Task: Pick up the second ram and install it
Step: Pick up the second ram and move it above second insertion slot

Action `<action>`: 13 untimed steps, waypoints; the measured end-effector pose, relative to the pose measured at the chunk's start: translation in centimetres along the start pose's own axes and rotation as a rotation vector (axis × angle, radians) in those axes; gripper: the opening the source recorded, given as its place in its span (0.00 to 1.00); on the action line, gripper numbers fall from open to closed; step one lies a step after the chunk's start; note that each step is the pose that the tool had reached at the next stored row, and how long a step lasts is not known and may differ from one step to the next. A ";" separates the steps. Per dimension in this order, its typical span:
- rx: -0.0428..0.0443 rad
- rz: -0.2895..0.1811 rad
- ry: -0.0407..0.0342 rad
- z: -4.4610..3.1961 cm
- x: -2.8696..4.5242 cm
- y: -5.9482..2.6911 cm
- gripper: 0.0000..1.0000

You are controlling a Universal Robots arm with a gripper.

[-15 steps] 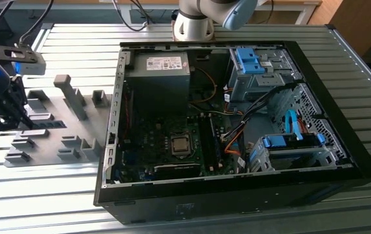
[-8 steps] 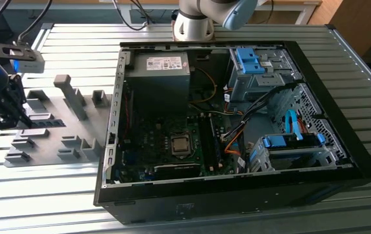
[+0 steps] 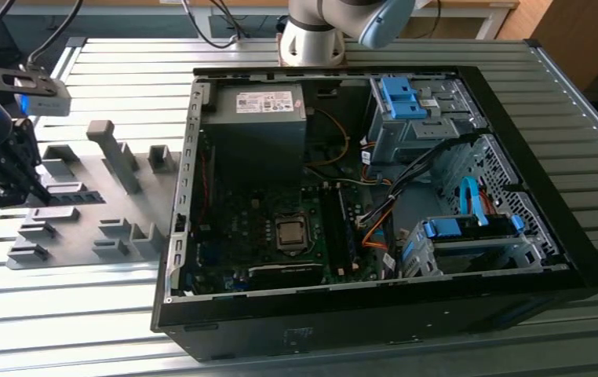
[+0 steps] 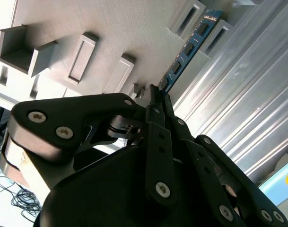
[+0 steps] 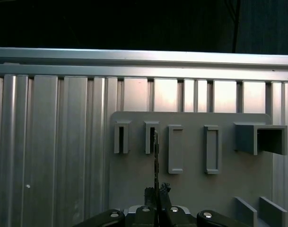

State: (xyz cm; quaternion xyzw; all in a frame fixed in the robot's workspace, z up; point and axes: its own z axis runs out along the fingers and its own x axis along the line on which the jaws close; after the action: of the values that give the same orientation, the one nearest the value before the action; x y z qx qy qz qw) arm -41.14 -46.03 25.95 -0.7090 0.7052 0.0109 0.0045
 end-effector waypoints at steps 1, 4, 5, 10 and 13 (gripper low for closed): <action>0.0000 0.000 0.0000 -0.04 0.00 0.00 0.14; -0.0001 0.000 0.0001 -0.21 0.00 0.00 0.14; 0.0000 0.000 0.0000 -0.34 -0.01 0.00 0.14; 0.0000 0.000 0.0000 -0.70 -0.01 0.01 0.14; 0.0001 0.000 0.0000 -0.87 -0.02 0.01 0.14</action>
State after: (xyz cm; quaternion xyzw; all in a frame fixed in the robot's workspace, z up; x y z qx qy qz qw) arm -41.14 -46.03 26.83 -0.7089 0.7052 0.0108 0.0046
